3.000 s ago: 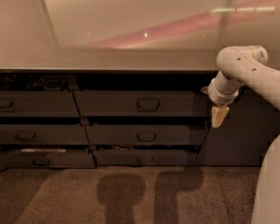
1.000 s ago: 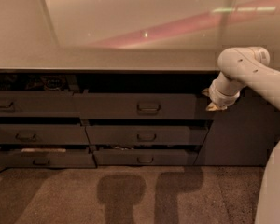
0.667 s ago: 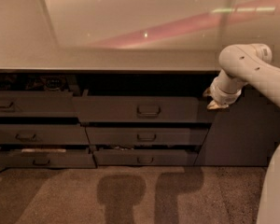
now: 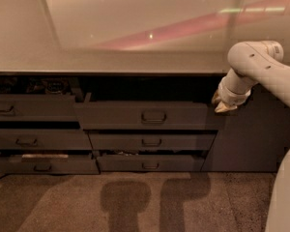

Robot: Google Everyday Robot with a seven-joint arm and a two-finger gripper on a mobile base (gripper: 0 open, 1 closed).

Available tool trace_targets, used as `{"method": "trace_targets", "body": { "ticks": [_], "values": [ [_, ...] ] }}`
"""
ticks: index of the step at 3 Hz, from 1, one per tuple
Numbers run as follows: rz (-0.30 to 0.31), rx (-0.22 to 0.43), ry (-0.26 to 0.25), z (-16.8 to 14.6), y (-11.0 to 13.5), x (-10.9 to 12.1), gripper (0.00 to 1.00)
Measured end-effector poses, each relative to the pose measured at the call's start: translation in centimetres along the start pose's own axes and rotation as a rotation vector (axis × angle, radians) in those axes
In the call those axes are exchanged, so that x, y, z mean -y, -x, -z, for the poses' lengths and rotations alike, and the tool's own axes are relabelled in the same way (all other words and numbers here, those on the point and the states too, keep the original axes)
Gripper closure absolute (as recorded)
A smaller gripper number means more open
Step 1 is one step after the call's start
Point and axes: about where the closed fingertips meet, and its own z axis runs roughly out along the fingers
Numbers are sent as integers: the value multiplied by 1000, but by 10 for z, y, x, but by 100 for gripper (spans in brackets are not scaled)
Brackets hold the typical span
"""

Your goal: Open top drawer

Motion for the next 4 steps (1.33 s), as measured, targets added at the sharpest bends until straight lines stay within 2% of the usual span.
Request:
{"method": "trace_targets", "body": {
  "ticks": [4],
  "values": [
    [13,4,2,3,0,-13,100]
  ]
}}
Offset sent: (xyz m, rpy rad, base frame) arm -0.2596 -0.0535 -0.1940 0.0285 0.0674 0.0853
